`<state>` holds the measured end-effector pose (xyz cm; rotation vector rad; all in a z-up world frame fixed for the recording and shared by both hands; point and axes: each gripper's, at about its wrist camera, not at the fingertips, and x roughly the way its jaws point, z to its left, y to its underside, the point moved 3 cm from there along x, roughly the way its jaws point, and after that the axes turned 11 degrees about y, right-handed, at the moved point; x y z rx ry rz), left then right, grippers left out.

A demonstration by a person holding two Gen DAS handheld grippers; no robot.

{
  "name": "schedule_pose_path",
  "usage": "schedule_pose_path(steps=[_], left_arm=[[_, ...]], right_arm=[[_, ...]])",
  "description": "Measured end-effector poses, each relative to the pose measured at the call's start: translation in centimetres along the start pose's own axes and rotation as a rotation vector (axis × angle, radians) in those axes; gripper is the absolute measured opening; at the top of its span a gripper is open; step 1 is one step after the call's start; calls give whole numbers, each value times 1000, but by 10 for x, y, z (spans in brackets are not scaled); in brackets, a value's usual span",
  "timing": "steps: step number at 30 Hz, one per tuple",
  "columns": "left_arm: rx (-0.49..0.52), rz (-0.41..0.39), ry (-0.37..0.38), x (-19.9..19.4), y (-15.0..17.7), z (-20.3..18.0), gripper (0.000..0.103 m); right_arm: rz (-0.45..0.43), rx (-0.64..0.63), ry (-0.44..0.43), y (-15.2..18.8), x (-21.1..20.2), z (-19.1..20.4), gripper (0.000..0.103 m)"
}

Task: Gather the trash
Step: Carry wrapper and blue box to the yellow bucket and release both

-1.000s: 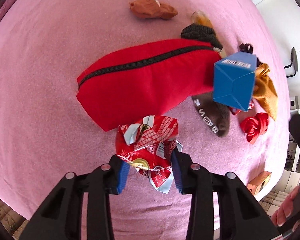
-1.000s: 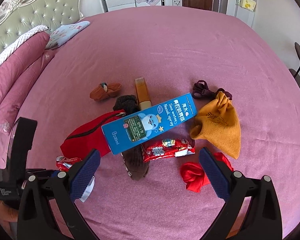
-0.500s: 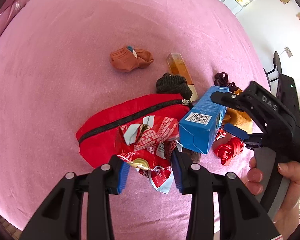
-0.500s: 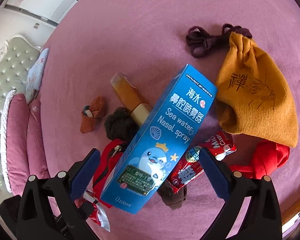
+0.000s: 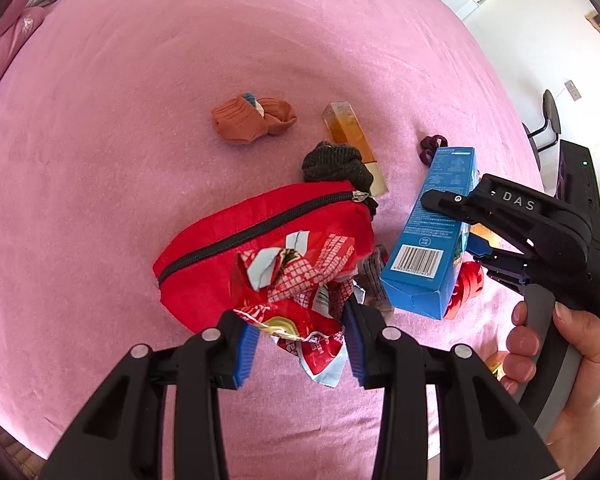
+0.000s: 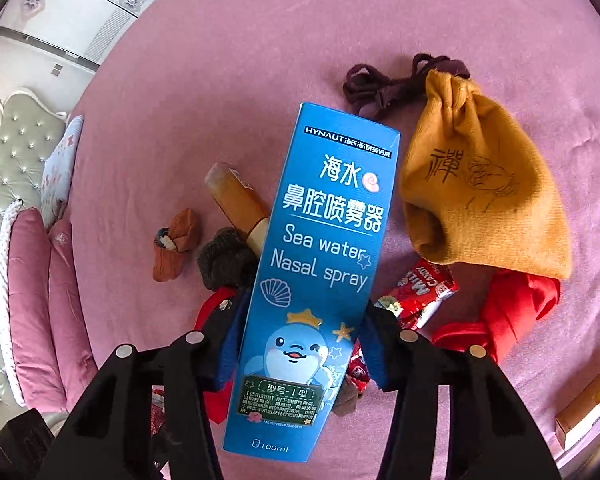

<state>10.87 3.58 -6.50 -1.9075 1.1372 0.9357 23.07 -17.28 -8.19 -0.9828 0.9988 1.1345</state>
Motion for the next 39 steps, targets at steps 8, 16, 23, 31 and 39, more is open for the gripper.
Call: schedule_pose_path(steps=[8,16,23,31,39], left_arm=[[200,85,76,8,43,-63,38],[461,261,178,51,128,-165,38],[699,394,210,82,229,-255,38],[830,584,249,148,349,-317,38],[935,723,181,219,418,-329,52]], right_arm=[[-138,20,9,60,-82,-73,50],[-198,220,144,156,-138,-206,50],[-145,406,260,248,-159,-337,50],[-38,439,294,334,-140,-441,50],[52,442,235,375,-103,-487,52]])
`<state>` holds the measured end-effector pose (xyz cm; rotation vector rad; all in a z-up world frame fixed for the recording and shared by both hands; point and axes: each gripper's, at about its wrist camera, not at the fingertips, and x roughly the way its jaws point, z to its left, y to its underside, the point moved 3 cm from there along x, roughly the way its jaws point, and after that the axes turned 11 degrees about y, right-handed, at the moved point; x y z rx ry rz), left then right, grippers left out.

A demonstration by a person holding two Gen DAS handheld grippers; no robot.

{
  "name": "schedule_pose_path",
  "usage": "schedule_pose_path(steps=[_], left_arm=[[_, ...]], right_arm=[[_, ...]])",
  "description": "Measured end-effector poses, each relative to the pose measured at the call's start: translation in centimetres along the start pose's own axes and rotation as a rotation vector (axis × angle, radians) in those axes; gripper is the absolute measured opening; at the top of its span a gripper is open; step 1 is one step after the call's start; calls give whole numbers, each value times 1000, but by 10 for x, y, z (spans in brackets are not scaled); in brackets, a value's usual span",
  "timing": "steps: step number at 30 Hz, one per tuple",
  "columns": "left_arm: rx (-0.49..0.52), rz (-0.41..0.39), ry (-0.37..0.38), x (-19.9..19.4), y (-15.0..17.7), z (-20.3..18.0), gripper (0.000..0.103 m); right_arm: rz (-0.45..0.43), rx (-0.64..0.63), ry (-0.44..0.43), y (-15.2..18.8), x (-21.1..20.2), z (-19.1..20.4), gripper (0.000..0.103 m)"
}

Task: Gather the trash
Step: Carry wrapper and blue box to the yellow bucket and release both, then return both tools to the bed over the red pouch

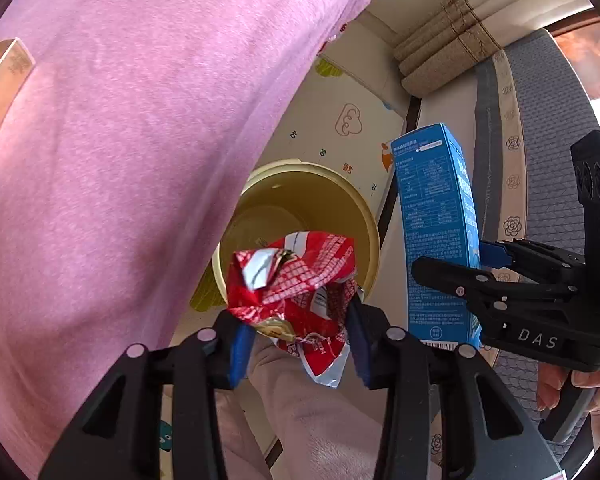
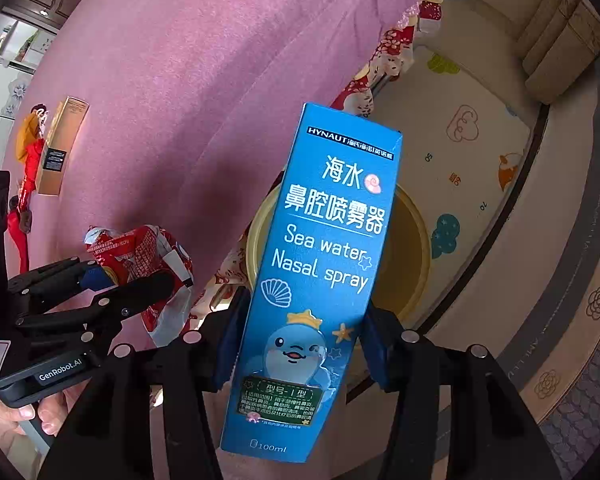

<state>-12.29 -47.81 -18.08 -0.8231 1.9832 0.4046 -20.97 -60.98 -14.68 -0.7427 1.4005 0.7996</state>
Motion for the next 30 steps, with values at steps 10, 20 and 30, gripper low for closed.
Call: schedule_pose_path(steps=[10,20,30], left_arm=[[54,42,-39,15,-7,-8,85],[-60,-159,-51,-71,0,19,85],[-280,-382,-138,-195,67,123,85]], right_arm=[[-13,39,39,-8,-4,-33,67],[-105,-71,-11,-32,-45,27,66],[-202,-294,-120,-43,-96,187,66]])
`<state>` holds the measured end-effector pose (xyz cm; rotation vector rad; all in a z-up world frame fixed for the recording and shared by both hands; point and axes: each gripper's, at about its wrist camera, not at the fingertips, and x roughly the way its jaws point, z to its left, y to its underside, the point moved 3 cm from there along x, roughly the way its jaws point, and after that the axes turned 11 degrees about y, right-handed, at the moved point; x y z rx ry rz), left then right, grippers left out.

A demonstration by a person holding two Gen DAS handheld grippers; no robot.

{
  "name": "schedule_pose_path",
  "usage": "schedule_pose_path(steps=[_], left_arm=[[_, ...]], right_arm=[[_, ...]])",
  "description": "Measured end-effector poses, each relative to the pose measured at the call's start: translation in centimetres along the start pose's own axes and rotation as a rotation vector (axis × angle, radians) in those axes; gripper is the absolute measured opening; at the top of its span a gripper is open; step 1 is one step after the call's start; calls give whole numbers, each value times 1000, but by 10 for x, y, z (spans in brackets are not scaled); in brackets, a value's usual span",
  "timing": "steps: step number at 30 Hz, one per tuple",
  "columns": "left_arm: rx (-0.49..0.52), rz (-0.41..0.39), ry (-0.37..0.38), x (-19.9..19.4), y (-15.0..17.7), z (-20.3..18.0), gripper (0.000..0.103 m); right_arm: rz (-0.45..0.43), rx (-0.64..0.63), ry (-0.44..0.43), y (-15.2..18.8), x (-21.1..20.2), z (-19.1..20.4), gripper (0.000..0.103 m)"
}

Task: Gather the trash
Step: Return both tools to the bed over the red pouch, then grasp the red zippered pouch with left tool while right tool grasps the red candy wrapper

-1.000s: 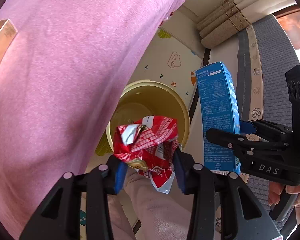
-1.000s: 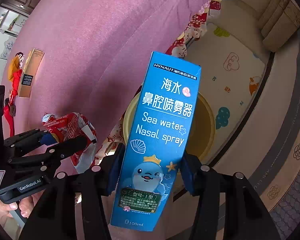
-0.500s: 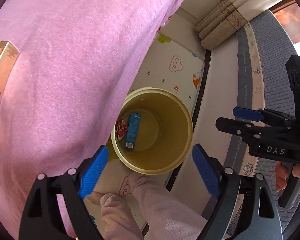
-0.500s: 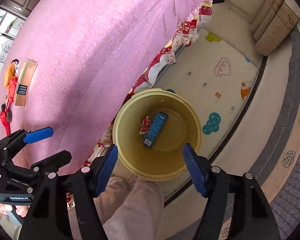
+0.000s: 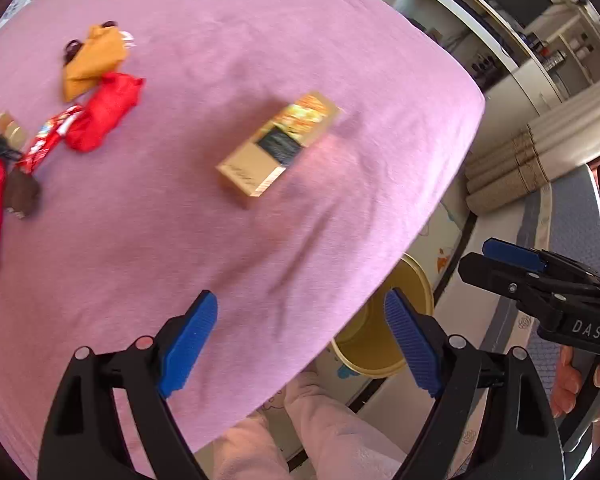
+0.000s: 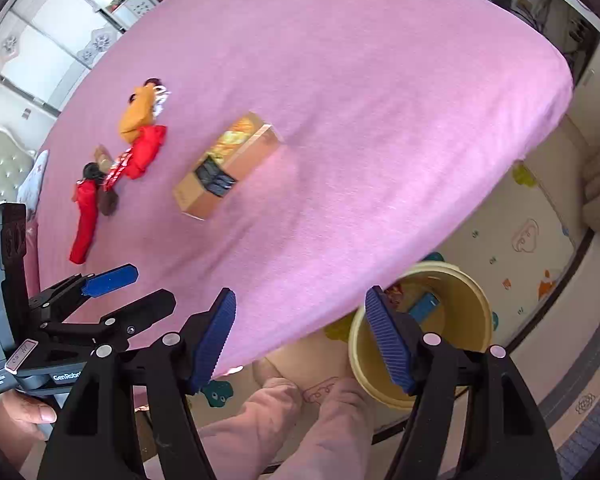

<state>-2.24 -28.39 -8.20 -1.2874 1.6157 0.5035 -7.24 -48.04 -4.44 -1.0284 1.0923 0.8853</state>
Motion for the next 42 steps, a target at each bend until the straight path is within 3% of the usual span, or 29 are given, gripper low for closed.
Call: schedule_pose_path(steps=[9,17,25,42], left_arm=[[-167,-169,-157,-105,13,139,85],[-217,-179,-315,-134,22,234,85],[-229,-155,-351,-128,3,282,85],[-251,-37,-358,-66,-28,356,84]], right_arm=[[-18,-190,-89,-26,6,160,66],[-28,-282,-143,-38,18,256,67],[-13,-329,-137,-61,39,296,67],[50,-370,-134,-124,104,337,68]])
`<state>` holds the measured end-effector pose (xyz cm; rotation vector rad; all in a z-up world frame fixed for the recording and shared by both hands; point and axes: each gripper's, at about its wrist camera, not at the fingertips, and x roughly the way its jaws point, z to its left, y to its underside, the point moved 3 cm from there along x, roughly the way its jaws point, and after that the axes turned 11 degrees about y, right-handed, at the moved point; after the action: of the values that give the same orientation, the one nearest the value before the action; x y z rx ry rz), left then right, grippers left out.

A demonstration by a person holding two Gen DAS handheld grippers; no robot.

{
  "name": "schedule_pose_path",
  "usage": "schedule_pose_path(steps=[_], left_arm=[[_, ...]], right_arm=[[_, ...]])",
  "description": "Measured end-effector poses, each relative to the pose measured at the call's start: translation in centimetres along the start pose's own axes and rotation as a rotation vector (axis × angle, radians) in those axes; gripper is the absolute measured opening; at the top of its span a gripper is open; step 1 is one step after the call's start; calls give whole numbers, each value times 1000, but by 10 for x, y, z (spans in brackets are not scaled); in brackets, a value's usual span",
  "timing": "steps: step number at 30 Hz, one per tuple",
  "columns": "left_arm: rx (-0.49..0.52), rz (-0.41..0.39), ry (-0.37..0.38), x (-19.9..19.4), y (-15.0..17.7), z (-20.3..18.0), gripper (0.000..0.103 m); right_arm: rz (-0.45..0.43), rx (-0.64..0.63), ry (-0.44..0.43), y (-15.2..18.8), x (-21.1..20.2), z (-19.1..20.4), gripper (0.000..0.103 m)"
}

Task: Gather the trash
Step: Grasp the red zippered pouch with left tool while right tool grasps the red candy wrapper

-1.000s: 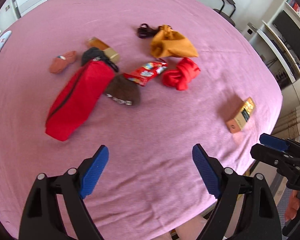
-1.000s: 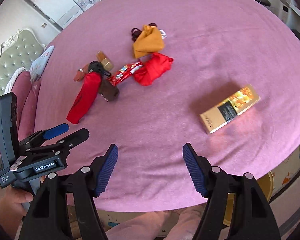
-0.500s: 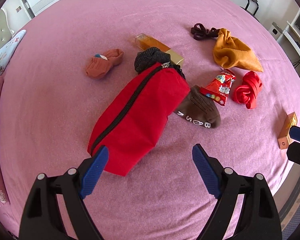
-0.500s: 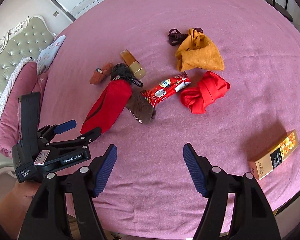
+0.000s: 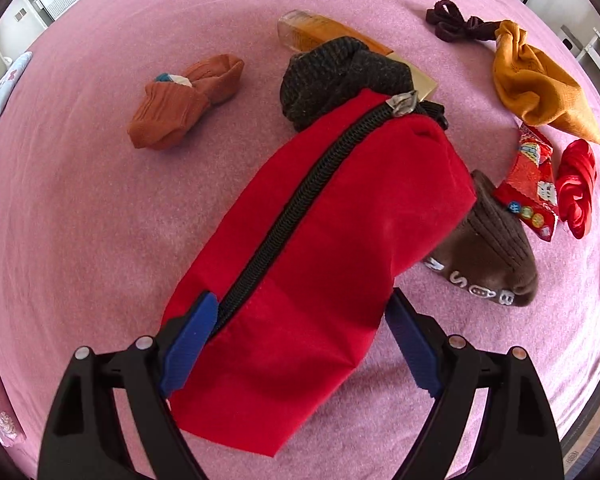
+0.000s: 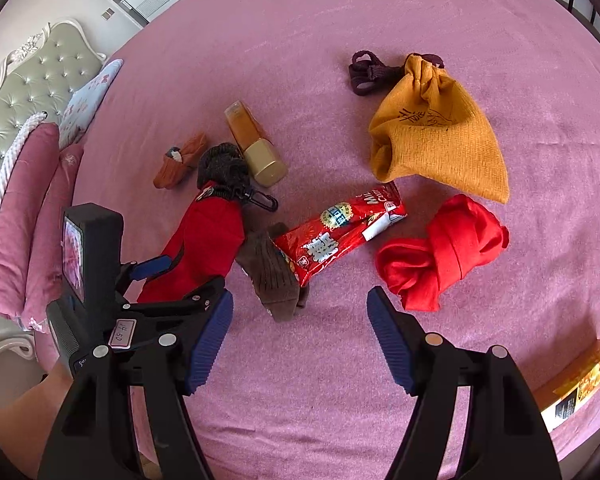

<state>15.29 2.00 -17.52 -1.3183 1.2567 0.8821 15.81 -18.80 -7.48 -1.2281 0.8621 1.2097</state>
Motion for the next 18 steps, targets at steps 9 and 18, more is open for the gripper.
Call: schedule_pose_path(steps=[9,18], left_arm=[[-85,-13,54,-12,-11,19,13],[-263,-96,248,-53,2,35,7]], right_arm=[[46,16,-5,-15,17,-3,70],[124,136,-53,-32,44,-9,69]])
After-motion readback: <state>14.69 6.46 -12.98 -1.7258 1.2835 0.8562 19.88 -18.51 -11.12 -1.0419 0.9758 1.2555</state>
